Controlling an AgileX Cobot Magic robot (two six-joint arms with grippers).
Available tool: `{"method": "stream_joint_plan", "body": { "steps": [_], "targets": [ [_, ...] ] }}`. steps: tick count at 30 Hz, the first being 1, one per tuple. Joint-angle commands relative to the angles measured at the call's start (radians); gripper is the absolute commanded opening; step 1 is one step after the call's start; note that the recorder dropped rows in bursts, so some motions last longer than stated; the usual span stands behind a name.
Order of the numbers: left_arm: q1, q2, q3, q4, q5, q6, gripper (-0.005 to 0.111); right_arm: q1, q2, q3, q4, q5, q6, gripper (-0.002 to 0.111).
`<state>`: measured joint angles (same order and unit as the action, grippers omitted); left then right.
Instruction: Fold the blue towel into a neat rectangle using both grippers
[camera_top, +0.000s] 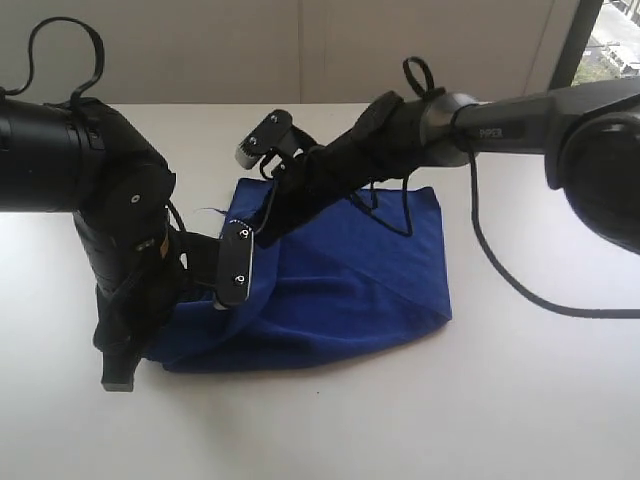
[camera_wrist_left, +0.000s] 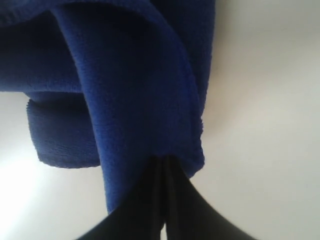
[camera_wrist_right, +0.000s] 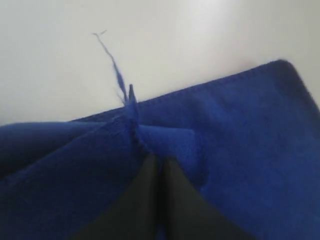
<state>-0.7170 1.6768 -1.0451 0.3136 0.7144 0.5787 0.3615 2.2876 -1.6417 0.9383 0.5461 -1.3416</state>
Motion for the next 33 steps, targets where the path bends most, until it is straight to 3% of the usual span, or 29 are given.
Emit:
{"method": "stream_joint_plan", "body": {
  "steps": [1, 8, 10, 14, 16, 23, 29, 33],
  "targets": [
    [-0.004, -0.011, 0.007, 0.001, -0.003, -0.074, 0.0, -0.029, -0.128, 0.006, -0.248, 0.04, 0.301, 0.0],
    [-0.004, -0.011, 0.007, 0.001, -0.129, -0.253, 0.0, -0.043, -0.246, 0.006, -0.413, 0.567, 0.379, 0.0],
    [-0.004, -0.011, 0.007, 0.003, -0.138, -0.319, 0.0, -0.043, -0.246, 0.008, -0.467, 0.641, 0.435, 0.0],
    [-0.004, -0.011, 0.007, 0.005, -0.138, -0.363, 0.0, -0.043, -0.243, 0.047, -0.505, 0.653, 0.472, 0.002],
    [-0.004, -0.011, 0.007, 0.005, -0.138, -0.365, 0.0, -0.043, -0.232, 0.074, -0.505, 0.64, 0.472, 0.008],
    [-0.004, -0.011, 0.007, 0.005, -0.119, -0.365, 0.0, -0.043, -0.217, 0.107, -0.509, 0.565, 0.472, 0.055],
    [-0.004, -0.011, 0.007, 0.007, -0.116, -0.365, 0.0, -0.043, -0.271, 0.107, -0.536, 0.567, 0.419, 0.057],
    [-0.004, -0.011, 0.007, 0.007, -0.118, -0.365, 0.0, -0.043, -0.259, 0.107, -0.527, 0.535, 0.258, 0.057]
  ]
}}
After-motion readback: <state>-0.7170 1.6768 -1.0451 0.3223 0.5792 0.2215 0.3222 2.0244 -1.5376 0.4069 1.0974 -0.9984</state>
